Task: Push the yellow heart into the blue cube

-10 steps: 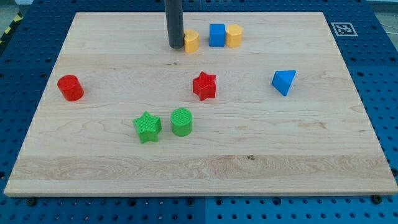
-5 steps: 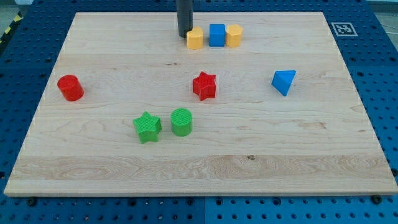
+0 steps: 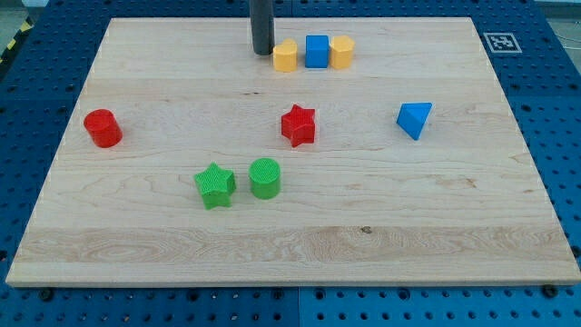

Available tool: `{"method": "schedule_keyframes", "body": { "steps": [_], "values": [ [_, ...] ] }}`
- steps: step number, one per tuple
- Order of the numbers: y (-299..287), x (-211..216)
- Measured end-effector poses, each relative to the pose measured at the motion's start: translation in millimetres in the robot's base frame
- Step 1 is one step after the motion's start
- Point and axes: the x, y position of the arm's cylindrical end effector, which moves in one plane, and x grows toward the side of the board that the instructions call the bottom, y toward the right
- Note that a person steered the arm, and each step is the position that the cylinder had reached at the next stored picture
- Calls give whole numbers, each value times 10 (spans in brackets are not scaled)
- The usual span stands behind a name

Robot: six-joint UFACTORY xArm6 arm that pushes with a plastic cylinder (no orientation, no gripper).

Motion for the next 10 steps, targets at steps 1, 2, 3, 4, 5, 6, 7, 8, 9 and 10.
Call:
{"method": "schedule_keyframes", "body": {
  "steps": [1,2,3,4,5,6,7,8,9,10],
  "values": [
    [-48,37],
    [-81,95],
    [-81,225],
    [-81,370],
    [-37,428],
    [102,428],
    [244,428],
    [344,428],
    [374,428],
    [381,428]
  ]
}}
